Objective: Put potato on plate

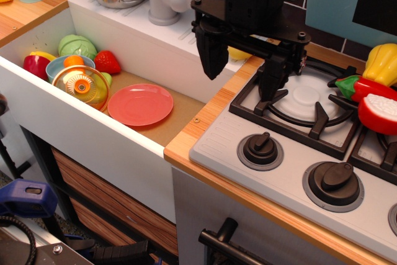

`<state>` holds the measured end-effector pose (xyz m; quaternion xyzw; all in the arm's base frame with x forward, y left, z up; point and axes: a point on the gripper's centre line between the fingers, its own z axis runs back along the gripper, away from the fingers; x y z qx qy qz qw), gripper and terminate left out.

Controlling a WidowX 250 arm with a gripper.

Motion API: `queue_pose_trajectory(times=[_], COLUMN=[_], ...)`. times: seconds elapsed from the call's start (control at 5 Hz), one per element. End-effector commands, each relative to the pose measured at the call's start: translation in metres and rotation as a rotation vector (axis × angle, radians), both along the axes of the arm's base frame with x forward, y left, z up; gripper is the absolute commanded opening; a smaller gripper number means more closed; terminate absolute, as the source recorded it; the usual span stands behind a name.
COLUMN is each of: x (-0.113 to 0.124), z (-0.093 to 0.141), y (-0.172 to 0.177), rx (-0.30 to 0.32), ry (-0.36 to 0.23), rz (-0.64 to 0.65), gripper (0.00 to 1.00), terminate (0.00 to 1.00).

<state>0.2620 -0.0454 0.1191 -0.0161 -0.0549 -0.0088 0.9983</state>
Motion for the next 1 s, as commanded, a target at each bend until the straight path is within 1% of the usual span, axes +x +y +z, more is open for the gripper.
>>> queue_pose_trajectory(times=[0.0, 0.2, 0.4, 0.6, 0.8], x=[0.000, 0.022, 0.035, 0.060, 0.082], z=[0.000, 0.000, 0.001, 0.003, 0.003], y=[0.000, 0.011, 0.031, 0.051, 0.067], rx=[0.000, 0.033, 0.068, 0.090, 0.115], ry=[0.000, -0.046, -0.083, -0.101, -0.135], rz=[0.000, -0.026, -0.071, -0.108, -0.120], gripper=[1.00, 1.00, 1.00, 1.00, 1.00], terminate=[0.00, 0.00, 0.00, 0.00, 0.00])
